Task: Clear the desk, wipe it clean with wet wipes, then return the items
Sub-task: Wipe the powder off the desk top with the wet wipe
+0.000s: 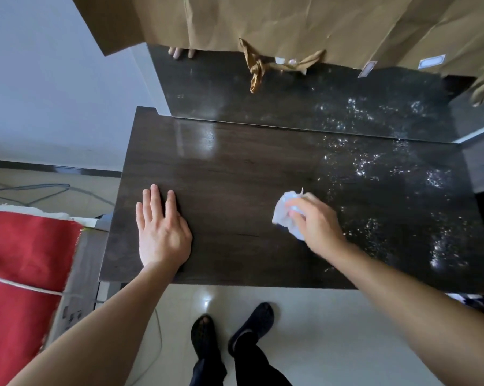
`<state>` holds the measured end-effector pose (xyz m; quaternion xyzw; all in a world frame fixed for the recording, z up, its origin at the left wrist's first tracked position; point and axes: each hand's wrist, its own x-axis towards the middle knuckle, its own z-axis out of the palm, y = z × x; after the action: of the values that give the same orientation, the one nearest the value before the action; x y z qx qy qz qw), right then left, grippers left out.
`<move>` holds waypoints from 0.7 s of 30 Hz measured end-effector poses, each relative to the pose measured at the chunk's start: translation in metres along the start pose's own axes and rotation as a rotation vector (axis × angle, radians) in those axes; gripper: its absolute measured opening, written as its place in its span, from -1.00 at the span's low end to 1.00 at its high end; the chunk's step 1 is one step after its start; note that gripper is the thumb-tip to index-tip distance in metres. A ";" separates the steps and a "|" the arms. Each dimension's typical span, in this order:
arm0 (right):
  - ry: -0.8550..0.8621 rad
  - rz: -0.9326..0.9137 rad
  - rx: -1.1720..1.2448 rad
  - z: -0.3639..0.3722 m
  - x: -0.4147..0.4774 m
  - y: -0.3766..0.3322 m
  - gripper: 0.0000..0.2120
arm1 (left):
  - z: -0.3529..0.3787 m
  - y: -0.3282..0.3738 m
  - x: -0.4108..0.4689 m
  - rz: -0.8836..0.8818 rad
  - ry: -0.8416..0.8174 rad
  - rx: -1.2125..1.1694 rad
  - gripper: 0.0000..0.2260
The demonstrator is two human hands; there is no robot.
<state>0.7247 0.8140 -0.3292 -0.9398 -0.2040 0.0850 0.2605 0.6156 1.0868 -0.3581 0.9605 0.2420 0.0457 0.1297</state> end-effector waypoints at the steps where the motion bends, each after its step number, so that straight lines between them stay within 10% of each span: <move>1: 0.061 0.105 -0.016 -0.004 0.021 0.004 -0.82 | 0.000 0.000 0.000 0.004 -0.007 0.001 -0.49; 10: -0.140 -0.055 0.004 0.040 -0.109 -0.067 -0.85 | 0.001 -0.003 0.000 0.000 -0.071 -0.002 -0.56; 16: 0.127 0.309 -0.137 0.020 -0.054 -0.026 -0.85 | 0.002 -0.006 0.000 0.028 -0.070 -0.002 -0.55; 21: 0.053 0.041 -0.211 0.077 -0.112 -0.086 -0.56 | -0.002 -0.005 -0.001 0.035 -0.112 0.003 -0.52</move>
<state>0.5741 0.8685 -0.3439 -0.9679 -0.1855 0.0438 0.1638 0.6122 1.0911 -0.3573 0.9659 0.2175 -0.0064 0.1406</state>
